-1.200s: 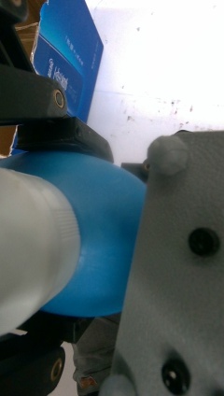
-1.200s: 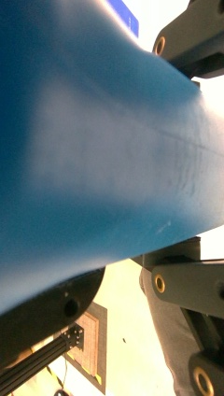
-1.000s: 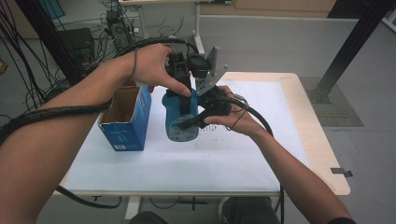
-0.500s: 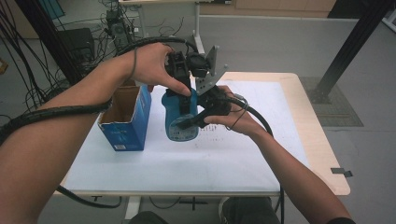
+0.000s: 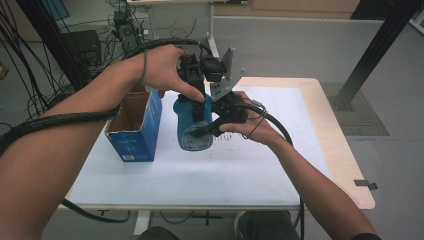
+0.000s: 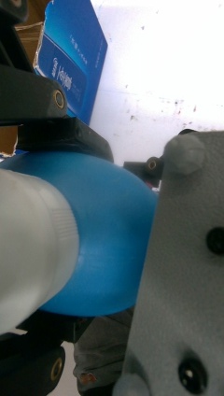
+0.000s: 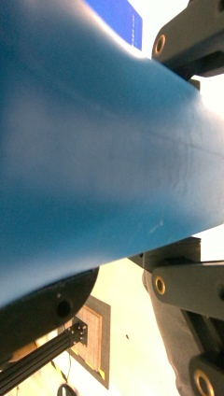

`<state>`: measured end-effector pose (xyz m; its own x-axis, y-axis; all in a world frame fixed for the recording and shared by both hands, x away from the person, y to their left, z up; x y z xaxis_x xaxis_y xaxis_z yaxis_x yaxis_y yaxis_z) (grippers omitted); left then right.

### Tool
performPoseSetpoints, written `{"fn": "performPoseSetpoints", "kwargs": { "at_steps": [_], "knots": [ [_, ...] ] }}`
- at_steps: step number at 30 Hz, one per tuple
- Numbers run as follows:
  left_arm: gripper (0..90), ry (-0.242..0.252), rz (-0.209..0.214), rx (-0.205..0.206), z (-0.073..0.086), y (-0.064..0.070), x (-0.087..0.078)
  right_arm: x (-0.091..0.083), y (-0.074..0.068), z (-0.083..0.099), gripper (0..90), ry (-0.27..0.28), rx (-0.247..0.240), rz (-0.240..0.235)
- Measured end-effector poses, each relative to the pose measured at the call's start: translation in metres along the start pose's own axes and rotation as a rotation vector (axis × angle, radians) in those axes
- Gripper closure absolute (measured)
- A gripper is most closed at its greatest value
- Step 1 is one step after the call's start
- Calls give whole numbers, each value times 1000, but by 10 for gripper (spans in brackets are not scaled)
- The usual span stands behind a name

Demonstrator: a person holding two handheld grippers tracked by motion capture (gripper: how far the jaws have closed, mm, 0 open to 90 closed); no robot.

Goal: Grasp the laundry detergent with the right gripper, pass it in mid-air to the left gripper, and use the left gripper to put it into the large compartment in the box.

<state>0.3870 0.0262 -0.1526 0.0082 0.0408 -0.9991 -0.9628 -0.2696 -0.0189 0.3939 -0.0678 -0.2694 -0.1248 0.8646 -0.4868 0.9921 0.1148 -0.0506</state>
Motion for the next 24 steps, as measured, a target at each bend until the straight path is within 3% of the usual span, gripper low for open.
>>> {"fn": "performPoseSetpoints", "kwargs": {
  "at_steps": [24],
  "knots": [
    [361, 8, 0, -9, -1, -2, -3, -3, 3, 1, 420, 19, -9, 9]
  ]
}}
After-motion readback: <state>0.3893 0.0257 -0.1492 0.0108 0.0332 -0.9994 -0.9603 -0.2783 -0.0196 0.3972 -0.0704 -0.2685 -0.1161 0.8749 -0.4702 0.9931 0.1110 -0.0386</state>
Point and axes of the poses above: each handheld gripper's, and its own axes: x roughly forward along the jaws, z roughly out of its underside, y roughly to its right, the point moved 1 cm from there along x, roughly forward along the jaws, and after that the axes turned 2 degrees about -z, right-handed, at the moved point
